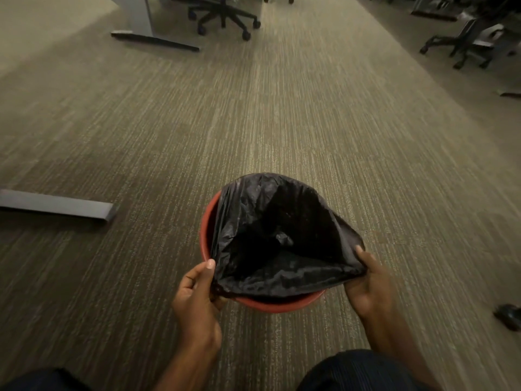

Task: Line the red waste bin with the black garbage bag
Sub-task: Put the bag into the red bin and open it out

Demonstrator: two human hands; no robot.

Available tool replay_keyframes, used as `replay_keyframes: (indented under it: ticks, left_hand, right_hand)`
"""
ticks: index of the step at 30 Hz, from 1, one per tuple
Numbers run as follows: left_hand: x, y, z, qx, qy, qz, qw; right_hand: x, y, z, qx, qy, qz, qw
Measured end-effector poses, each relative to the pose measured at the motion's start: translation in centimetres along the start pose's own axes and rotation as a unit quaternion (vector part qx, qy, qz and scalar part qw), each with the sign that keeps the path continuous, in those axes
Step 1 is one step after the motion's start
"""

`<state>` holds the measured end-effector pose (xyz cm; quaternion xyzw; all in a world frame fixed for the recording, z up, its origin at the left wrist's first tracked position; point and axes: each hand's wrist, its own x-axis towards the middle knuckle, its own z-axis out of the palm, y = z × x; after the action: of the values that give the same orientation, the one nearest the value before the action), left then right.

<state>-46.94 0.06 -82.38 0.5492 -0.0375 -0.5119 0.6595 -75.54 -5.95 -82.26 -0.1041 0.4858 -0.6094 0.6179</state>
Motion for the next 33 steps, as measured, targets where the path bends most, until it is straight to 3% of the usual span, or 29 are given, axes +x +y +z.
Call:
replay_keyframes:
  ticks: [7,12,15,18,23,29,31,33]
  left_hand:
    - [0.1,-1.7,-0.9,0.012,-0.014,-0.021,1.0]
    - [3.5,-1.1,0.2,0.058,0.031,0.052,0.996]
    - [6.6,-0.3,1.3,0.121,0.05,0.103,0.986]
    - [10.1,0.5,2.3,0.176,0.057,0.1,0.978]
    - [13.8,0.6,3.4,0.297,0.021,0.034,0.954]
    - [16.5,4.2,2.5,0.483,-0.02,0.026,0.875]
    - [16.4,5.8,2.9,0.512,-0.006,0.112,0.852]
    - [14.6,8.1,4.3,0.482,-0.006,0.279,0.83]
  right_hand:
    - [-0.7,4.4,-0.5,-0.015,0.027,0.024,0.999]
    - [0.4,5.4,1.3,-0.084,0.029,0.002,0.996]
    - [1.5,6.2,1.8,-0.117,0.017,0.023,0.993]
    - [2.2,7.4,1.9,-0.166,0.013,0.066,0.984]
    - [3.7,8.9,0.7,-0.219,0.027,0.101,0.97]
    - [4.9,7.3,-2.0,-0.344,0.004,0.134,0.929]
    - [5.0,5.4,-1.7,-0.376,0.036,0.055,0.924]
    - [4.5,1.5,0.3,-0.396,0.113,-0.154,0.898]
